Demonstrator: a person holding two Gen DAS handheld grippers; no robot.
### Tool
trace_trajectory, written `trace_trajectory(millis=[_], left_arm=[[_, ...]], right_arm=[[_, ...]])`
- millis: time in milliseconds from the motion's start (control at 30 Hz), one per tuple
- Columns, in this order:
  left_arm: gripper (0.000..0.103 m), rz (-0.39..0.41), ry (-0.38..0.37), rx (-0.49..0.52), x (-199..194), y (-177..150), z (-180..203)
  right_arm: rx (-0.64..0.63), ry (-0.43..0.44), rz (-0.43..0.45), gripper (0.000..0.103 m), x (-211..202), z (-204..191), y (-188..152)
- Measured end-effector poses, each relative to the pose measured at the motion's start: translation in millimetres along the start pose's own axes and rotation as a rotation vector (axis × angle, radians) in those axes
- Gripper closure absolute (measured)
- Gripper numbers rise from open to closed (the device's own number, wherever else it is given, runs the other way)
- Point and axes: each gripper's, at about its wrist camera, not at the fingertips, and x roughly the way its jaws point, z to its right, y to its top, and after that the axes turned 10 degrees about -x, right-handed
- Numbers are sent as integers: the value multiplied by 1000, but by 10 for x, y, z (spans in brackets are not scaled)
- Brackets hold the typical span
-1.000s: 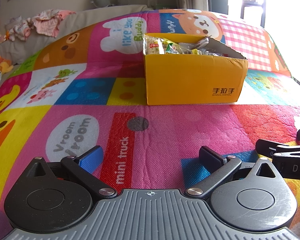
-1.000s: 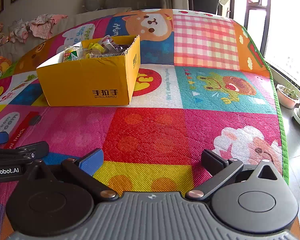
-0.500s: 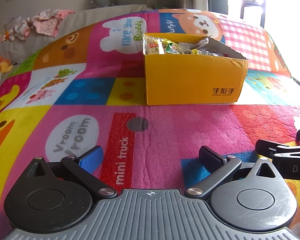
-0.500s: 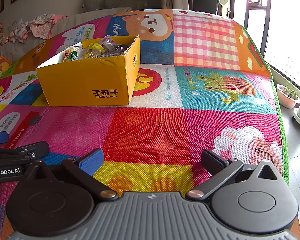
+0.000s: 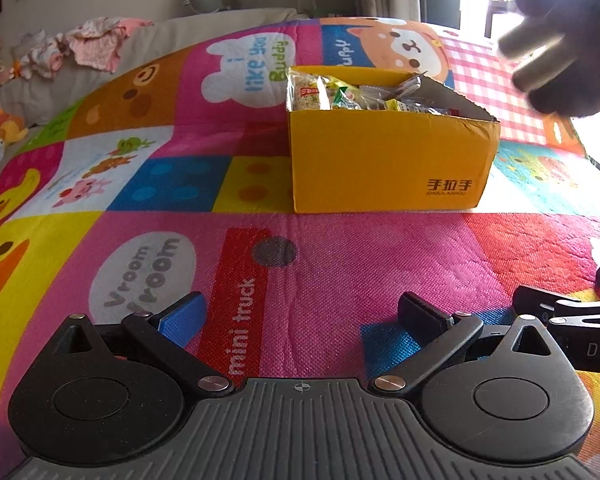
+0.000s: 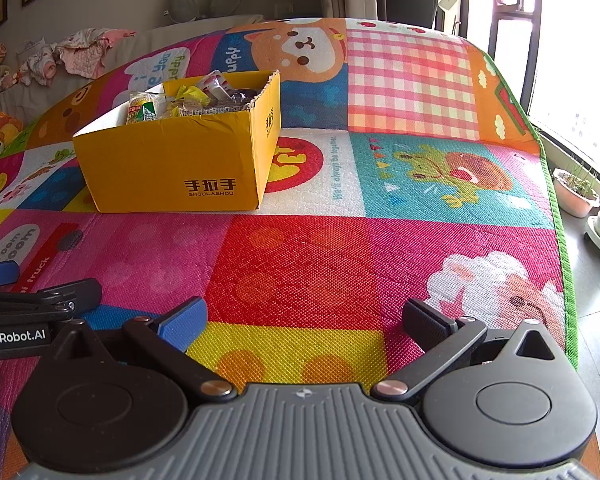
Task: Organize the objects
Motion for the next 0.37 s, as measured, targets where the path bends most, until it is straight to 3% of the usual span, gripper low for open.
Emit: trace_trajectory(millis=[367], left_arm=[[0, 1, -4, 1, -3, 4, 1]], right_arm=[[-2, 0, 1, 0, 8, 5, 3]])
